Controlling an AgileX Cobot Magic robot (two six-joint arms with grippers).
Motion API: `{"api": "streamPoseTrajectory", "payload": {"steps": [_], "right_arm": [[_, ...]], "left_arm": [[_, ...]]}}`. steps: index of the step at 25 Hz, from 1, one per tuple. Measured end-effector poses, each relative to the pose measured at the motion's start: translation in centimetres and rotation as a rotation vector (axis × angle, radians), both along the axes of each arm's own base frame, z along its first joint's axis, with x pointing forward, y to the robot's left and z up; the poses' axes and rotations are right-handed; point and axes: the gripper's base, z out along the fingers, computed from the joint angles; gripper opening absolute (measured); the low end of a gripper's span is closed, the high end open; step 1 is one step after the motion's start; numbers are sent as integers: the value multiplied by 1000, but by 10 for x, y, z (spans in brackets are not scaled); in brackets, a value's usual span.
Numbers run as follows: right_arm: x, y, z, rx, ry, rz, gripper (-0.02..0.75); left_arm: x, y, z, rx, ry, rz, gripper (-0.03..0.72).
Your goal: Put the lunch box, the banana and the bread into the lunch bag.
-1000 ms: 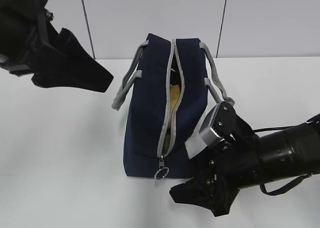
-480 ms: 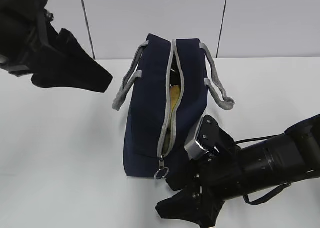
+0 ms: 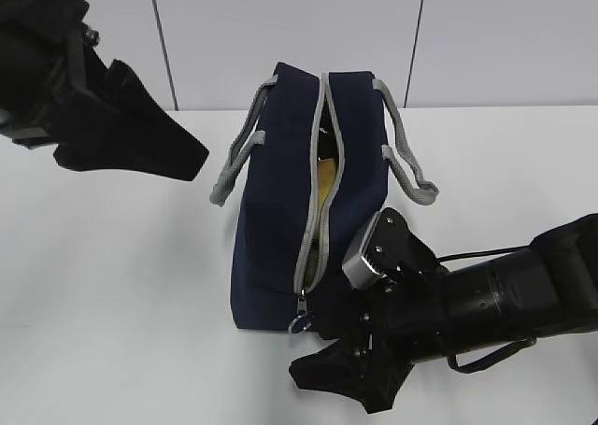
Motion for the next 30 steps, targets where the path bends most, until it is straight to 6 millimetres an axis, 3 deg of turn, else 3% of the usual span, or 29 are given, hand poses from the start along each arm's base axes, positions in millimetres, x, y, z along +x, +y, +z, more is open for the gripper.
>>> {"api": "streamPoseTrajectory", "payload": {"steps": [13, 30], "right_arm": [[8, 3, -9, -12, 9, -3, 513], [17, 7, -3, 7, -25, 0, 512]], "left_arm": [[0, 0, 0, 1, 2, -1, 433], [0, 0, 0, 2, 3, -2, 433]]}}
